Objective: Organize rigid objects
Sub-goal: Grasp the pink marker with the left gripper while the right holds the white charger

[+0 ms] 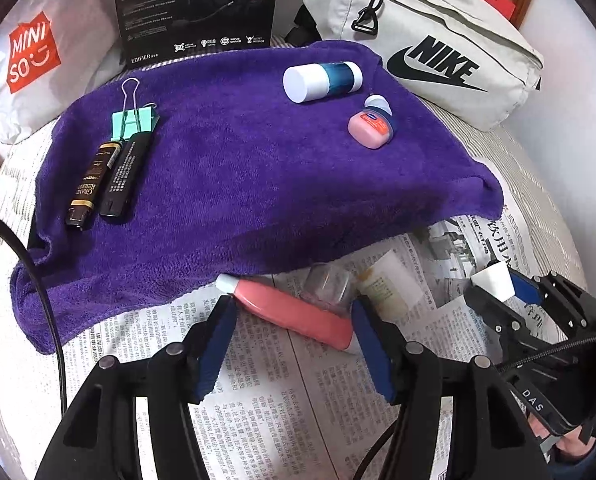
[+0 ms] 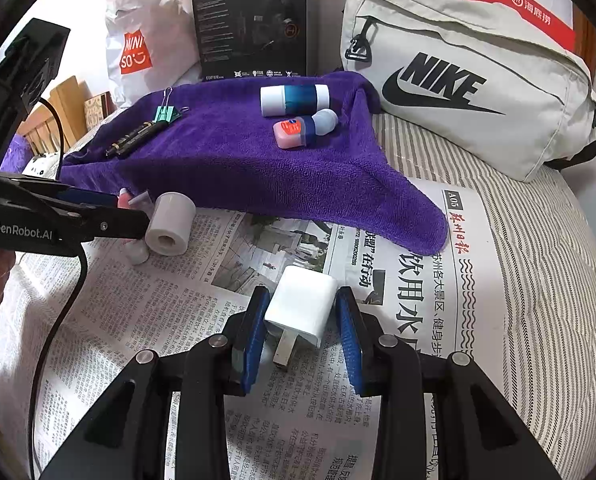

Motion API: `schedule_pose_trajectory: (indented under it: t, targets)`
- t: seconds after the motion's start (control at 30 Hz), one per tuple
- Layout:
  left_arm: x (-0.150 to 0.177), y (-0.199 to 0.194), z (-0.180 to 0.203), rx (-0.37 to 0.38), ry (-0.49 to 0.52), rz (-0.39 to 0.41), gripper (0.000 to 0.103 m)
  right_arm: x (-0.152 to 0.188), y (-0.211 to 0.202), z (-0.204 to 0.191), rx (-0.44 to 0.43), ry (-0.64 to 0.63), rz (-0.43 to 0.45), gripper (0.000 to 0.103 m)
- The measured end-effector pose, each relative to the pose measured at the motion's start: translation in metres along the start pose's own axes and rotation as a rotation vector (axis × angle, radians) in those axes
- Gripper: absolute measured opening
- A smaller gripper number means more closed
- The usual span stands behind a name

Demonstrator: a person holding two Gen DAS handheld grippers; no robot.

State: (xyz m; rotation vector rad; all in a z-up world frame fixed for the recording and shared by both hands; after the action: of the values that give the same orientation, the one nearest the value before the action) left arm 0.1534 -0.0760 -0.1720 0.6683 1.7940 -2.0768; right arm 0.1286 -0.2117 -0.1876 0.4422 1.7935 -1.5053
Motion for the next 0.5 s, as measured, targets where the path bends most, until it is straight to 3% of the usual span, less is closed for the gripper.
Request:
schedule_pose_trajectory:
  t: [0.13,0.27,0.43,0.5]
  targets:
    - [0.006,-0.004,-0.007,0.003,-0.005,-0.004,0.06,0.0,0.0,0.0,-0.002,0.001,0.0,0.035]
    - [0.009,-0.011,-0.02,-0.044,-0.015,-0.007,0.058,0.0,0.0,0.0,0.0,0.0,0.0,0.035]
    - [0.005,-0.008,-0.005,0.059,-0.063,-0.009,0.058,0.0,0.0,-0.001,-0.003,0.002,0.001,0.036]
    - [0.006,-0.001,-0.003,0.016,-0.051,-0.035,0.058,0.0,0.0,-0.001,-0.005,0.004,0.001,0.036]
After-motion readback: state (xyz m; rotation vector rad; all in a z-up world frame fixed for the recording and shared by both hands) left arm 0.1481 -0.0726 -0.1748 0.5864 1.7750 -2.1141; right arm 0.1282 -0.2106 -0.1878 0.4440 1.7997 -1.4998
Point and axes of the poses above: each gripper's, at about its wrist camera, not at the fingertips, and y roughly the way its jaws point, z to its right, x to its underside, the point moved 9 cm from there along y, roughly the way its jaws point, and after that the axes turned 9 degrees about z, right-handed, at the moved point
